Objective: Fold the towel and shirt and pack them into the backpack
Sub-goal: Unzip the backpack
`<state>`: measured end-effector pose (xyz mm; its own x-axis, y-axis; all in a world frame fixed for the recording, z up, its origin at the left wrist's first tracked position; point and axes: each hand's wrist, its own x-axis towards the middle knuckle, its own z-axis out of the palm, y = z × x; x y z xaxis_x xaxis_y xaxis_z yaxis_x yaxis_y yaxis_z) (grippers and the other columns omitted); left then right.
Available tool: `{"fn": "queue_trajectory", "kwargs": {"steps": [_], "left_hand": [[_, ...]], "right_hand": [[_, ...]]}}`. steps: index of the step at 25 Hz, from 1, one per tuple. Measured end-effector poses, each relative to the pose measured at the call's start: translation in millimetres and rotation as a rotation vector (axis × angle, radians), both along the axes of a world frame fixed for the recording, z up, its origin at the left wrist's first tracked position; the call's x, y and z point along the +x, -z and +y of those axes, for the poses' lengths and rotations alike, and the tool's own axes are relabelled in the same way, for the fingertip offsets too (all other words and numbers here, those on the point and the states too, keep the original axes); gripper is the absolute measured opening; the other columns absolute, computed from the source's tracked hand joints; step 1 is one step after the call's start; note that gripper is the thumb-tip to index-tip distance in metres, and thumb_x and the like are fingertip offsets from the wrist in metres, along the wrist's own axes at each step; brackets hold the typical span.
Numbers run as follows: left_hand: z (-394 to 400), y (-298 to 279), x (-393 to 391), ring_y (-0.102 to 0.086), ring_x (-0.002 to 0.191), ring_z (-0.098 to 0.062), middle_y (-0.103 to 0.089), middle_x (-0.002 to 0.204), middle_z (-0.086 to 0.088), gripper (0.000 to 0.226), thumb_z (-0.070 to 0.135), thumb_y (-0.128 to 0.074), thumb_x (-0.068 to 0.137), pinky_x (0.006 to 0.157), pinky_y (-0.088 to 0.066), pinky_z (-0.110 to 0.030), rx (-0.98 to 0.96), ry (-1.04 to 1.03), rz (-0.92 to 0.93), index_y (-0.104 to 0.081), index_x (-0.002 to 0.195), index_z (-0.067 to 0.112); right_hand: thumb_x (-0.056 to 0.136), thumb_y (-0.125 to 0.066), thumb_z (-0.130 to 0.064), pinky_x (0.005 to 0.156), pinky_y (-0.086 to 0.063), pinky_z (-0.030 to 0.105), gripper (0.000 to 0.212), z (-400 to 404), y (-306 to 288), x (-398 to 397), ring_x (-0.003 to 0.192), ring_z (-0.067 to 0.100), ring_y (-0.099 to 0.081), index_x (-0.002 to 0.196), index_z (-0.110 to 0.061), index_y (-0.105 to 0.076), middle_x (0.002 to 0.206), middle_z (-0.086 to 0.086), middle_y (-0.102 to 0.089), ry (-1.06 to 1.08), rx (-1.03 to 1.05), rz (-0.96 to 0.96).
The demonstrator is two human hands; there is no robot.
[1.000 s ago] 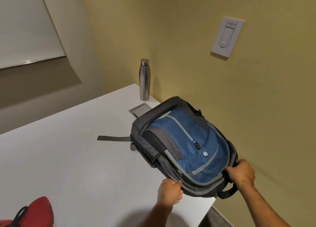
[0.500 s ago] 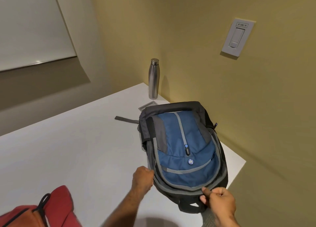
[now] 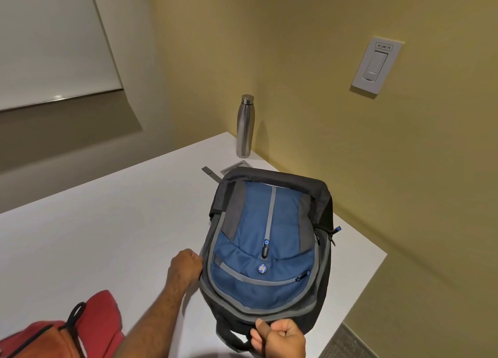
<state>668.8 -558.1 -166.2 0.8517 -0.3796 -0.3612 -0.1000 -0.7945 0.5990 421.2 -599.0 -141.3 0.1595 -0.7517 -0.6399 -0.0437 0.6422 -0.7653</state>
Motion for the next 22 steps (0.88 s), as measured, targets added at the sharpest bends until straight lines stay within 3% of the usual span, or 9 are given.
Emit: {"fn": "queue_trajectory", "kwargs": {"steps": [3, 7, 9, 11, 14, 17, 22], "left_hand": [[0.4, 2.8, -3.2, -0.059, 0.075, -0.017, -0.066, 0.086, -0.004, 0.016, 0.019, -0.051, 0.096, 0.068, -0.049, -0.028, -0.021, -0.007, -0.010, -0.063, 0.090, 0.010], [-1.2, -14.4, -6.4, -0.058, 0.089, -0.017, -0.064, 0.104, 0.001, 0.018, 0.026, -0.058, 0.094, 0.078, -0.048, -0.029, -0.118, -0.029, -0.141, -0.058, 0.109, 0.018], [-15.9, -33.0, -7.2, -0.058, 0.093, -0.017, -0.063, 0.104, 0.002, 0.019, 0.023, -0.060, 0.092, 0.082, -0.051, -0.033, -0.228, 0.024, -0.310, -0.061, 0.110, 0.019], [-45.0, -57.4, -12.8, -0.056, 0.088, -0.016, -0.063, 0.093, 0.007, 0.009, 0.021, -0.060, 0.089, 0.079, -0.051, -0.034, -0.319, 0.155, -0.440, -0.063, 0.097, 0.022], [-106.7, -87.5, -36.8, -0.055, 0.086, -0.016, -0.063, 0.085, 0.009, 0.009, 0.024, -0.061, 0.086, 0.077, -0.048, -0.035, -0.384, 0.424, -0.493, -0.066, 0.094, 0.022], [-168.1, -99.2, -77.7, -0.053, 0.096, -0.019, -0.065, 0.098, 0.003, 0.019, 0.029, -0.060, 0.091, 0.086, -0.046, -0.037, -0.375, 0.713, -0.496, -0.065, 0.106, 0.019], [-243.2, -88.7, -129.6, -0.047, 0.115, -0.025, -0.059, 0.121, -0.004, 0.035, 0.036, -0.055, 0.095, 0.095, -0.036, -0.040, -0.127, 0.959, -0.562, -0.059, 0.125, 0.018]], "right_hand": [[0.075, -0.079, 0.003, 0.040, -0.051, 0.031, 0.030, -4.1, -2.7, -12.6, 0.040, 0.029, -0.060, 0.064, 0.008, -0.052, 0.054, 0.030, -0.062, -0.103, -0.038, 0.042], [0.079, -0.079, -0.008, 0.039, -0.040, 0.024, 0.035, -44.5, -18.1, -35.7, 0.035, 0.022, -0.049, 0.060, 0.002, -0.051, 0.050, 0.025, -0.060, -0.106, -0.260, 0.134], [0.081, -0.078, -0.014, 0.046, -0.051, 0.034, 0.027, -86.6, -25.5, -45.7, 0.042, 0.023, -0.054, 0.066, -0.003, -0.059, 0.053, 0.014, -0.065, -0.092, -0.408, 0.224], [0.082, -0.076, -0.020, 0.063, -0.059, 0.047, 0.015, -132.4, -29.4, -51.9, 0.055, 0.023, -0.062, 0.071, -0.016, -0.067, 0.063, 0.004, -0.068, -0.088, -0.526, 0.351], [0.084, -0.071, -0.014, 0.072, -0.059, 0.045, 0.006, -189.8, -28.0, -49.6, 0.065, 0.019, -0.067, 0.085, -0.019, -0.069, 0.085, 0.003, -0.072, -0.076, -0.602, 0.441], [0.085, -0.072, -0.014, 0.081, -0.051, 0.033, 0.020, -229.2, -14.0, -43.9, 0.076, 0.019, -0.066, 0.105, -0.013, -0.067, 0.105, 0.005, -0.071, -0.228, -0.668, 0.562], [0.089, -0.067, -0.015, 0.089, -0.050, 0.034, 0.038, -260.1, 9.2, -35.6, 0.101, 0.026, -0.067, 0.126, -0.012, -0.061, 0.119, 0.006, -0.069, -0.475, -0.757, 0.633]]}}
